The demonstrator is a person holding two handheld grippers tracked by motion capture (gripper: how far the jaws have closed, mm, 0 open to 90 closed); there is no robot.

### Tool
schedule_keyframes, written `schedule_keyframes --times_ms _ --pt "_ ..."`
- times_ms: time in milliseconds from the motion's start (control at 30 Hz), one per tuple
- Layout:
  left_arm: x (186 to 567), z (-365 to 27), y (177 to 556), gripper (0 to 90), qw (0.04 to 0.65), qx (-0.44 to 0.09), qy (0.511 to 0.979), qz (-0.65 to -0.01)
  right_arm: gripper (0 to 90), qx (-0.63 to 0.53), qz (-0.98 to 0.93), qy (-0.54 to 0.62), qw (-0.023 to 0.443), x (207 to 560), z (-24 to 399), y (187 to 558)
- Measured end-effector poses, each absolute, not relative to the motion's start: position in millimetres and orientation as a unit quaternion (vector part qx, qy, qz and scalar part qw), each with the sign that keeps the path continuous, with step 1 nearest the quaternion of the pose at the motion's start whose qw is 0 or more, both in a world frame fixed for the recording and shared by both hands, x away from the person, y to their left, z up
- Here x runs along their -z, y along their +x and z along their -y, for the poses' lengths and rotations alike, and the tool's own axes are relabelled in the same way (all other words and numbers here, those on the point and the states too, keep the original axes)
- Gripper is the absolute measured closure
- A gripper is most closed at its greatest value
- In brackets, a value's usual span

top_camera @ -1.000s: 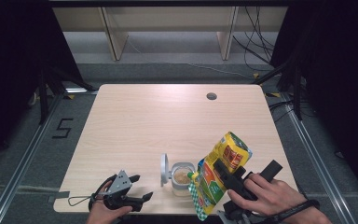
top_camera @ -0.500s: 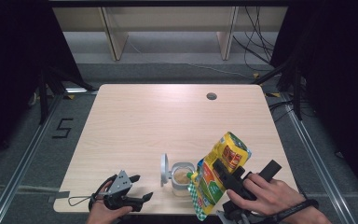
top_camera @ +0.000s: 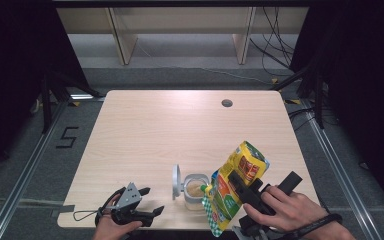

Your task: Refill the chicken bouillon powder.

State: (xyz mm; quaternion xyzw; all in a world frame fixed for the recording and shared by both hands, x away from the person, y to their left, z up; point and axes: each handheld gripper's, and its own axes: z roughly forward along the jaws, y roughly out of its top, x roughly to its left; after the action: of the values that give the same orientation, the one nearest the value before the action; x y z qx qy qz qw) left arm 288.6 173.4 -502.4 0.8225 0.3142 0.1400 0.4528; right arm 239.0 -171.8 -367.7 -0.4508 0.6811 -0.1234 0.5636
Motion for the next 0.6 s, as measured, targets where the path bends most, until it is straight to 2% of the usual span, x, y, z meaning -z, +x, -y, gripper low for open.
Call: schedule_keyframes --times_ms 600 --pt "502.6 -173.3 288.6 21.6 0.458 -0.136 0.82 -0.316 59.0 0.12 -0.682 -0.445 0.568 367.4 171.4 238.4"
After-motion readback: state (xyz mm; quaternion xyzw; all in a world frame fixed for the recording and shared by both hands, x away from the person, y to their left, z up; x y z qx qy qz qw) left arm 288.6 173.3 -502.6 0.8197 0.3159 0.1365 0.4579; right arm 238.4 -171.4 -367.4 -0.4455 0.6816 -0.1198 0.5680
